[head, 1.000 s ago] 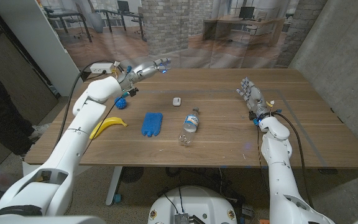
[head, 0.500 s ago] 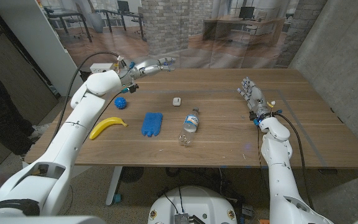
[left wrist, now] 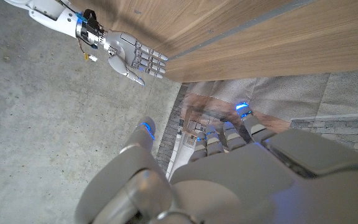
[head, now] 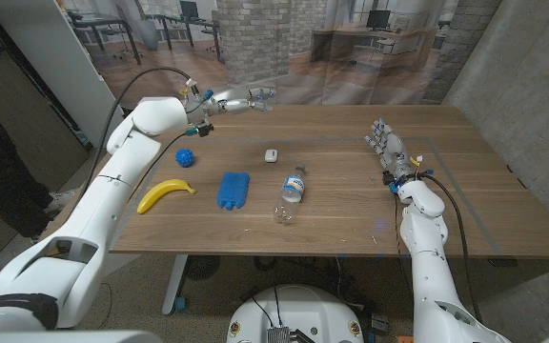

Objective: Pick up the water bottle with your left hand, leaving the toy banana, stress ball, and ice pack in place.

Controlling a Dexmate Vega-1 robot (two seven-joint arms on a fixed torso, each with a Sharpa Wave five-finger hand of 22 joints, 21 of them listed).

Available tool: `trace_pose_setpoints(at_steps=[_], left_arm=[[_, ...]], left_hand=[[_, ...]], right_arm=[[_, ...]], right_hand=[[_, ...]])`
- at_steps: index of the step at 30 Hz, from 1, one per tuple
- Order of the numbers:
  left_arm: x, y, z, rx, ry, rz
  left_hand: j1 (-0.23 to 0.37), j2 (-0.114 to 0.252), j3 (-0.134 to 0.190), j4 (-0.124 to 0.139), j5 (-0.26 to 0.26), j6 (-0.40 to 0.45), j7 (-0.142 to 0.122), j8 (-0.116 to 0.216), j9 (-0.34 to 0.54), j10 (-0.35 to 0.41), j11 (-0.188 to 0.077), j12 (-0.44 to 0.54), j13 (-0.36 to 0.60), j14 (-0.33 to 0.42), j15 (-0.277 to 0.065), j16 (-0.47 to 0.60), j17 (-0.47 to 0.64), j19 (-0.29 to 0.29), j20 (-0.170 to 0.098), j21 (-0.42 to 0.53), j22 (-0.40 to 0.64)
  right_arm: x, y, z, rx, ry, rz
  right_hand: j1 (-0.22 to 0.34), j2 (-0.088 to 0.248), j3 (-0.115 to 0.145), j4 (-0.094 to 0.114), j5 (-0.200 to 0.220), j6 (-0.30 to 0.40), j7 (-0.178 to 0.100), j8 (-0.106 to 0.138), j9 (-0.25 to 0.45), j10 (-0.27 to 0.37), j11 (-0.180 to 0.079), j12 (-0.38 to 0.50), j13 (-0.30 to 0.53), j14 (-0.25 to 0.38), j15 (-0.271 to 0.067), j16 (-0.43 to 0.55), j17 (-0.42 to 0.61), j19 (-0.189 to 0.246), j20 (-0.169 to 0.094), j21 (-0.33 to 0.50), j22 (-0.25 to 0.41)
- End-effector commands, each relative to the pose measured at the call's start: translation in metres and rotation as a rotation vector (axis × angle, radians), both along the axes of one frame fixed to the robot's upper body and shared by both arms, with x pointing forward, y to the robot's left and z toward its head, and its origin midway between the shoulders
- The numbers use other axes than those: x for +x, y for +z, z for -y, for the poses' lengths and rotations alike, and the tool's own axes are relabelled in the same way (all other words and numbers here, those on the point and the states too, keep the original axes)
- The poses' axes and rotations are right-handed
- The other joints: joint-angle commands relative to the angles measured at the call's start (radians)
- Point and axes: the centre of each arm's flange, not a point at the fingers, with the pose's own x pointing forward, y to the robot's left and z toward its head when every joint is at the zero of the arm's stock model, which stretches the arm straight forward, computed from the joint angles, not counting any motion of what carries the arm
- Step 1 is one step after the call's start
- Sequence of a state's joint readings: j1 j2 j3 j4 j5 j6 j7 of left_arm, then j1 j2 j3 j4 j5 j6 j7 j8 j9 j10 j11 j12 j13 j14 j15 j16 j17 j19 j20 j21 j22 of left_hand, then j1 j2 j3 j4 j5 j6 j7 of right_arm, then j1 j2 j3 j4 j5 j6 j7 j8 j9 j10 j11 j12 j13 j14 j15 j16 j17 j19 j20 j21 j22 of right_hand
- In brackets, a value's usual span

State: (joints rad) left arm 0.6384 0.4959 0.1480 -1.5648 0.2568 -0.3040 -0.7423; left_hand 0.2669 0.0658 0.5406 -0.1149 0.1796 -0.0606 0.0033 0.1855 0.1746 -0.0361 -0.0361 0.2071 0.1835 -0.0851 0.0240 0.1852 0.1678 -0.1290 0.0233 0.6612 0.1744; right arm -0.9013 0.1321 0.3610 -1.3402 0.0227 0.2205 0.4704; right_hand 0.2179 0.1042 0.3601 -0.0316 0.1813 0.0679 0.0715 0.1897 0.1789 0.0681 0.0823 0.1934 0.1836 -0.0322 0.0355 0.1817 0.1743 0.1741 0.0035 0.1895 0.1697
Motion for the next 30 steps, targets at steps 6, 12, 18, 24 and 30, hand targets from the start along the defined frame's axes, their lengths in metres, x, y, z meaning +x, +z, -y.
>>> trace_pose_setpoints(at_steps=[6,12,18,24,30], left_arm=[[-0.009,0.017,0.014,0.16,-0.008,0.039],[-0.013,0.021,0.017,0.2,-0.015,0.059],[-0.018,0.026,0.02,0.244,-0.02,0.078],[-0.024,0.034,0.026,0.302,-0.025,0.102],[-0.028,0.038,0.031,0.351,-0.03,0.112]], left_hand=[[0.024,-0.004,0.002,-0.019,-0.001,0.009,-0.001,0.006,0.002,0.009,-0.007,0.007,0.006,0.004,-0.005,0.002,0.003,0.013,-0.005,-0.007,0.004],[0.029,-0.005,0.002,-0.024,-0.002,0.012,-0.002,0.006,0.003,0.011,-0.01,0.007,0.006,0.008,-0.007,0.003,0.003,0.015,-0.004,-0.009,0.004],[0.039,-0.009,0.0,-0.033,-0.002,0.019,-0.009,0.007,0.003,0.017,-0.015,0.008,0.006,0.011,-0.014,0.003,0.003,0.021,-0.009,-0.013,0.004],[0.046,-0.013,-0.002,-0.038,-0.003,0.022,-0.017,0.007,0.003,0.021,-0.023,0.008,0.006,0.014,-0.018,0.003,0.003,0.024,-0.014,-0.017,0.004],[0.053,-0.019,-0.005,-0.043,-0.004,0.013,-0.016,0.002,0.003,0.019,-0.019,0.006,0.006,0.015,-0.022,0.002,0.003,0.026,-0.017,-0.021,0.004]], right_arm=[[-0.001,0.001,0.001,0.005,-0.01,0.014],[-0.001,0.004,0.001,0.006,-0.016,0.024],[-0.001,0.005,0.0,0.007,-0.016,0.03],[-0.002,0.004,-0.003,0.013,-0.019,0.035],[-0.003,0.001,-0.004,0.024,-0.024,0.039]], right_hand=[[0.006,0.003,0.001,-0.006,0.0,0.009,0.003,0.006,0.004,0.007,-0.001,0.004,0.003,0.003,0.005,0.008,0.005,0.007,0.005,0.006,0.003],[0.006,0.002,-0.001,-0.008,0.0,0.014,0.002,0.007,0.004,0.01,-0.002,0.005,0.003,0.006,0.004,0.009,0.005,0.009,0.004,0.007,0.003],[0.005,0.001,-0.003,-0.009,0.0,0.018,0.002,0.008,0.004,0.014,-0.003,0.006,0.003,0.008,0.005,0.01,0.005,0.01,0.004,0.007,0.003],[0.004,0.001,-0.004,-0.009,0.0,0.018,0.003,0.007,0.004,0.017,-0.002,0.006,0.003,0.009,0.006,0.01,0.005,0.01,0.005,0.007,0.003],[0.004,0.002,-0.005,-0.01,0.0,0.02,0.003,0.007,0.004,0.017,-0.002,0.006,0.003,0.01,0.005,0.01,0.005,0.011,0.005,0.007,0.003]])
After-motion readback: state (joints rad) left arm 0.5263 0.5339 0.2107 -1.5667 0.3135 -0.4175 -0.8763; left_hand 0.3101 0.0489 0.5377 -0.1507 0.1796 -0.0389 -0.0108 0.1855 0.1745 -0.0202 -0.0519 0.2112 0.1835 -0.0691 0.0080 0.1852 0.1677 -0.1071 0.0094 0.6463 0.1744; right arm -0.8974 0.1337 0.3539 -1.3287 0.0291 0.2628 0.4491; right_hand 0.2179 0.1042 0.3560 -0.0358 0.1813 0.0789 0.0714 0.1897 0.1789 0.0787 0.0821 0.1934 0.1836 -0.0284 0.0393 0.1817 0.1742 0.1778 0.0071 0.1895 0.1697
